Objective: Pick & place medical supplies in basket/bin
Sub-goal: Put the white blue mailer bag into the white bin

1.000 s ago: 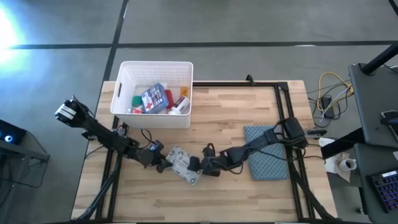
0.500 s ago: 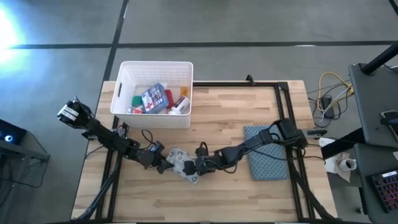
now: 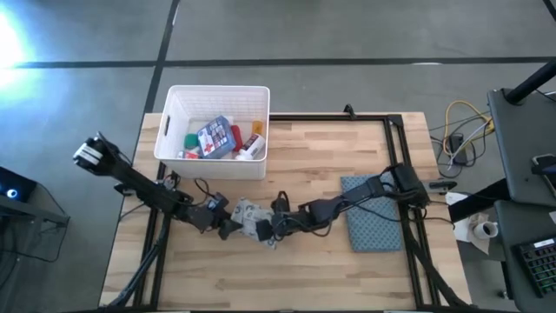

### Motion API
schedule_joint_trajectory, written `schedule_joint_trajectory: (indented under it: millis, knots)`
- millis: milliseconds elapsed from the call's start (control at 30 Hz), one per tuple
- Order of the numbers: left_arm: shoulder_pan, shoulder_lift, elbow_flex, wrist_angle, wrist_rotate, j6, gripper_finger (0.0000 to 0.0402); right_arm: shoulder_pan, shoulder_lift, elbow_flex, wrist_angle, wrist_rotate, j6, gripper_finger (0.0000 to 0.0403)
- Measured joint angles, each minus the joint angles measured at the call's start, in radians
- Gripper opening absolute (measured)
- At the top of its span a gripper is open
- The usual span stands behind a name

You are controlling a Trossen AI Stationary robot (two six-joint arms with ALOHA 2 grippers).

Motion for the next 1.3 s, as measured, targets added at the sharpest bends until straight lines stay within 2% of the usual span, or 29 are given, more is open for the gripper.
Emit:
schedule_joint_trajectory:
  millis: [233,400,600,767,833,1000,1167,1300]
  knots:
    - [-0.002,-0.323,0.043,-0.268,-0.068,0.069,0.0216,0.001,-0.138,-0.002,-0.218,0.08,-0.154,0.0228]
    - [-0.002,-0.528,0.122,-0.412,-0.115,0.157,0.0216,-0.003,-0.295,-0.002,-0.323,0.138,-0.273,0.0229]
    - [-0.002,-0.639,0.223,-0.625,-0.165,0.175,0.0216,-0.033,-0.472,0.003,-0.342,0.297,-0.359,0.0212]
    - [-0.002,-0.648,0.295,-0.706,-0.189,0.21,0.0216,-0.131,-0.542,0.064,-0.322,0.318,-0.517,0.0169]
    - [-0.002,-0.639,0.312,-0.711,-0.189,0.238,0.0216,-0.176,-0.543,0.111,-0.302,0.309,-0.597,0.0157]
    - [-0.002,-0.611,0.329,-0.712,-0.19,0.255,0.0216,-0.311,-0.483,0.262,-0.268,0.226,-0.701,0.0158]
    - [-0.001,-0.587,0.322,-0.713,-0.196,0.255,0.0216,-0.443,-0.31,0.464,-0.271,0.062,-0.765,0.0168]
    - [-0.001,-0.575,0.322,-0.715,-0.211,0.255,0.0216,-0.509,-0.136,0.654,-0.306,-0.092,-0.767,0.0194]
